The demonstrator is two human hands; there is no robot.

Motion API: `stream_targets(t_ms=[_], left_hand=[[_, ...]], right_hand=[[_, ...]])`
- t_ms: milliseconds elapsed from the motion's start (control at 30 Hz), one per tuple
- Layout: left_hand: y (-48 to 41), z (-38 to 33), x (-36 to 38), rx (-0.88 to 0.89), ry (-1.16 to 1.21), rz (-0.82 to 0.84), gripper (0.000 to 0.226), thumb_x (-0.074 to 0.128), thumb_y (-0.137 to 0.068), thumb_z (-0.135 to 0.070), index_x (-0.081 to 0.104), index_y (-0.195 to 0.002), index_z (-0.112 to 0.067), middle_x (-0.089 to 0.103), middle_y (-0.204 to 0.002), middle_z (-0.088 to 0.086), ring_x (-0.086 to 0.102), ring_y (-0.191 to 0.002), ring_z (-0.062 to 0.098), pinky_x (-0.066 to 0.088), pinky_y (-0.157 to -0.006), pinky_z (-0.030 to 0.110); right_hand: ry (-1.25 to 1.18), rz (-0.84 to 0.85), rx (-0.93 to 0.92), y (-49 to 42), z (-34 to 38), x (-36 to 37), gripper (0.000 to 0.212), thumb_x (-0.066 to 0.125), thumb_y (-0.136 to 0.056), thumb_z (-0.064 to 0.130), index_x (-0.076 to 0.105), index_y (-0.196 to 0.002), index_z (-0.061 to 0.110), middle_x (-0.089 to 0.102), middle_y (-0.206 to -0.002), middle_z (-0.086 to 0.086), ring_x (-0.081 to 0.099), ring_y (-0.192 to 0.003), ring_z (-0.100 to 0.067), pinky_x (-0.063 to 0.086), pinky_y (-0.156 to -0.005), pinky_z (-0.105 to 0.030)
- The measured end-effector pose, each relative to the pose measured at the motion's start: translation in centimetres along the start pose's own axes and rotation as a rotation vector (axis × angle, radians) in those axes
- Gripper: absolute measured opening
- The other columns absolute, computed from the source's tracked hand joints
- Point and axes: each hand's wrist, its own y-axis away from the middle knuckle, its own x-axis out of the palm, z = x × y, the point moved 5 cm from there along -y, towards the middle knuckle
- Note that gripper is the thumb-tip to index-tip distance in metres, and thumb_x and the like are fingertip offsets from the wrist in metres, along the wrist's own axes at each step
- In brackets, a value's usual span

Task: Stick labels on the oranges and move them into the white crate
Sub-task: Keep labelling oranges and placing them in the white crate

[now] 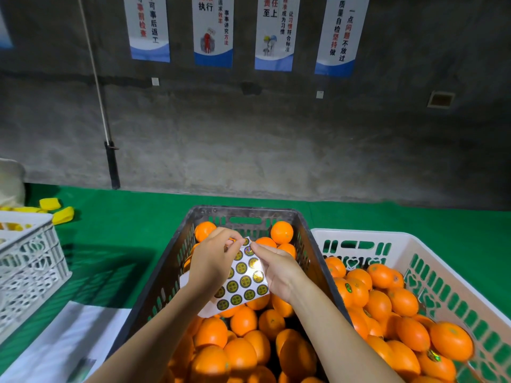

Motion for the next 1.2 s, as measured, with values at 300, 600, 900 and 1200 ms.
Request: stream_targets(t_ms=[300, 600, 900, 1200], left_hand=[[0.0, 0.1, -0.3, -0.069, 0.098, -0.009, 0.006, 0.068, -0.092, -0.017, 0.073, -0.091, -0.014, 0.073, -0.081, -0.007, 0.068, -0.078, 0.005, 0.056, -0.065, 0.035], [0.1, -0.2, -0.4, -0.009, 0.056, -0.071, 0.003, 0.071, -0.089, -0.014, 0.073, -0.088, -0.015, 0.070, -0.084, -0.007, 0.066, -0.077, 0.008, 0.053, -0.060, 0.030], [-0.1, -0.7, -0.6, 0.122, -0.063, -0.089, 0.006, 0.068, -0.088, -0.016, 0.072, -0.083, -0.014, 0.069, -0.077, -0.004, 0.064, -0.069, 0.015, 0.052, -0.063, 0.039], [-0.3, -0.3, -0.3, 0.023, -0.032, -0.042, 0.007, 0.064, -0.094, -0.021, 0.070, -0.091, -0.018, 0.069, -0.087, -0.012, 0.063, -0.075, 0.008, 0.045, -0.069, 0.026]], right_hand=[[0.022, 0.026, -0.031, -0.4, 0.0, -0.1, 0.030, 0.066, -0.095, 0.014, 0.066, -0.119, -0.004, 0.072, -0.109, -0.024, 0.071, -0.104, -0.037, 0.058, -0.090, -0.047], [0.105, -0.031, -0.116, -0.6, 0.1, -0.3, 0.030, 0.066, -0.095, 0.020, 0.069, -0.115, -0.001, 0.075, -0.106, -0.019, 0.072, -0.100, -0.034, 0.058, -0.088, -0.043], [0.526, -0.170, -0.401, 0.4, 1.1, 0.3, 0.042, 0.059, -0.098, 0.024, 0.053, -0.070, -0.007, 0.053, -0.065, -0.016, 0.051, -0.062, -0.026, 0.039, -0.053, -0.027], [0.524, -0.350, -0.409, 0.2, 1.3, -0.8, 0.051, 0.058, -0.092, 0.016, 0.029, -0.051, 0.023, 0.034, -0.054, -0.005, 0.035, -0.056, -0.019, 0.029, -0.049, -0.027]])
